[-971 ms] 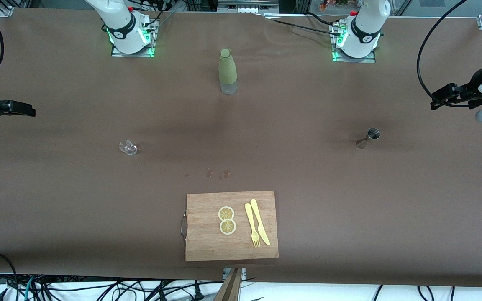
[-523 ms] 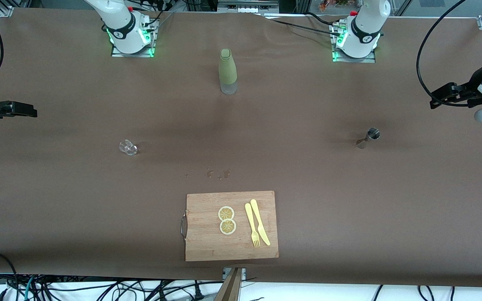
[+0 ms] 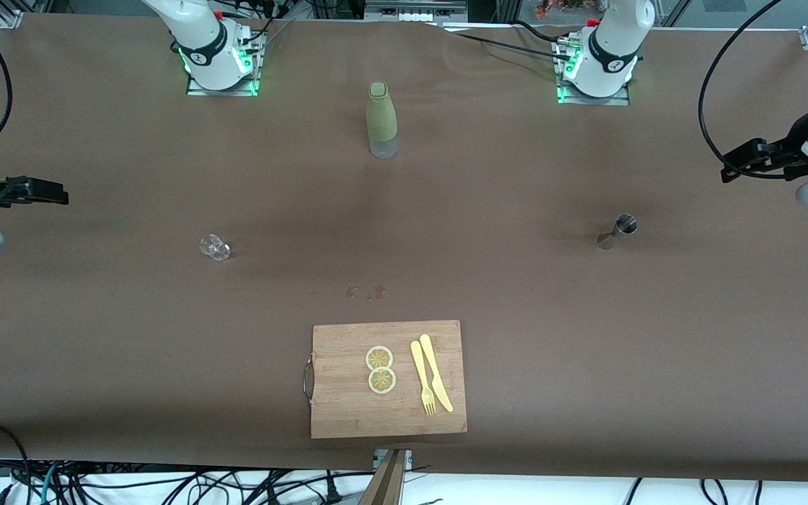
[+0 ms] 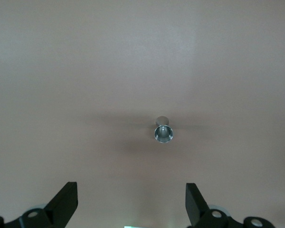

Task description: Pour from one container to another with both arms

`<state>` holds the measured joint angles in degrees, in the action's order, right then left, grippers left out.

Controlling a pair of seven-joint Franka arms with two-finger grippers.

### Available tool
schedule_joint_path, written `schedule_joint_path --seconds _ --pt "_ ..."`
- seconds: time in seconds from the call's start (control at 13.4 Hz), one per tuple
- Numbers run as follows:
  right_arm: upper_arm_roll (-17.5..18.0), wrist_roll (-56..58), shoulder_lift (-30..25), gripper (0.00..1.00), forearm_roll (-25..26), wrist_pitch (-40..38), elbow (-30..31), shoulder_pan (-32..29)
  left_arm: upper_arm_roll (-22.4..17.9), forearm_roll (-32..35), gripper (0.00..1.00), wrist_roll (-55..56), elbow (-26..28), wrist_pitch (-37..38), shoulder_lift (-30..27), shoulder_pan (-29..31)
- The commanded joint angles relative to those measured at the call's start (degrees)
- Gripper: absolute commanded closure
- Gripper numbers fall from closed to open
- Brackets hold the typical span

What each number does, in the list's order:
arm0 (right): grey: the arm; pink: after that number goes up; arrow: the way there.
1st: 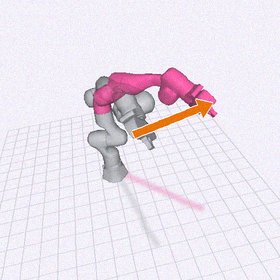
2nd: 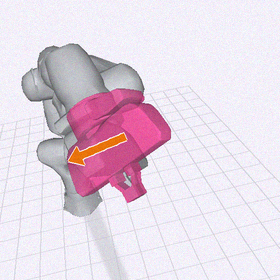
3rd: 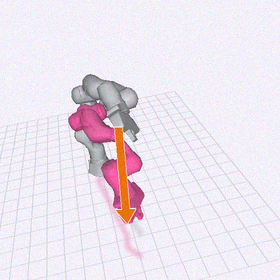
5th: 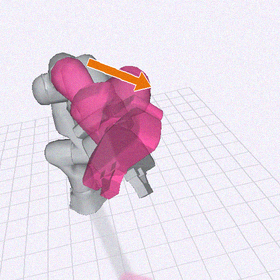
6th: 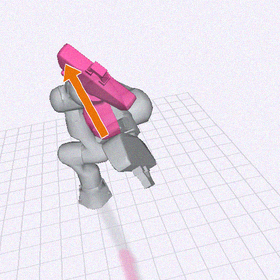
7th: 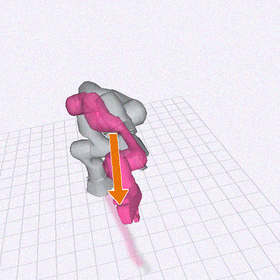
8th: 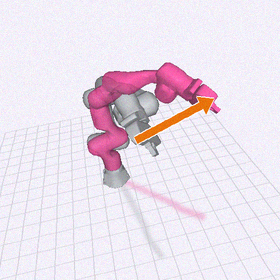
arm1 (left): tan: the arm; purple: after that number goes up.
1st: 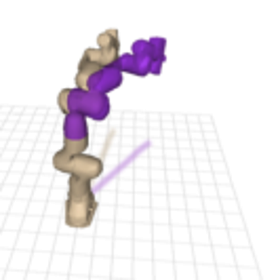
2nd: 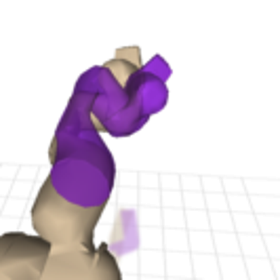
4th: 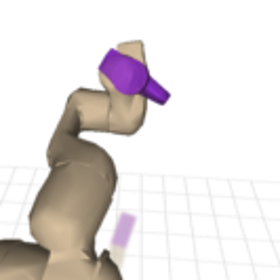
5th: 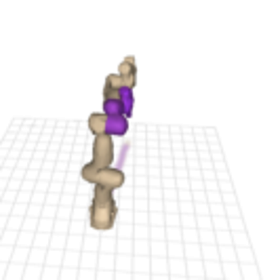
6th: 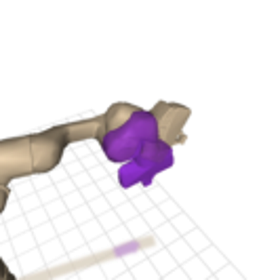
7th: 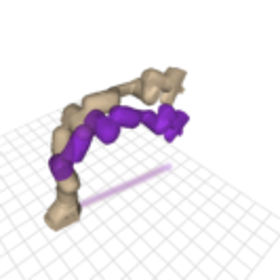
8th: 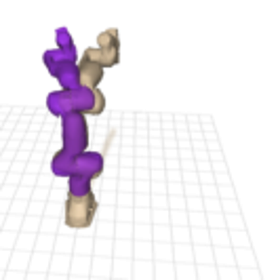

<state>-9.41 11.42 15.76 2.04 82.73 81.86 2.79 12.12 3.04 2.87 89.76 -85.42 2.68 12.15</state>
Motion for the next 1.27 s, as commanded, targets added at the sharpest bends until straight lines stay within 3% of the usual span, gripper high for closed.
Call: schedule_joint_path --seconds 0.0,0.45,1.2 --pt "-0.1 0.5 -0.1 0.0 0.8 1.5 -0.4 0.5 0.3 -1.4 0.0 -0.3 0.1 0.4 -0.4 0.6" --pt "0.0 0.4 -0.2 0.0 5.3 1.3 -0.5 1.0 0.4 -1.5 0.0 -0.3 0.3 0.4 -0.4 0.7" --pt "-0.1 6.0 1.2 0.0 4.4 3.1 0.1 1.1 0.4 -2.7 0.0 -0.4 0.3 0.4 -0.2 0.7"
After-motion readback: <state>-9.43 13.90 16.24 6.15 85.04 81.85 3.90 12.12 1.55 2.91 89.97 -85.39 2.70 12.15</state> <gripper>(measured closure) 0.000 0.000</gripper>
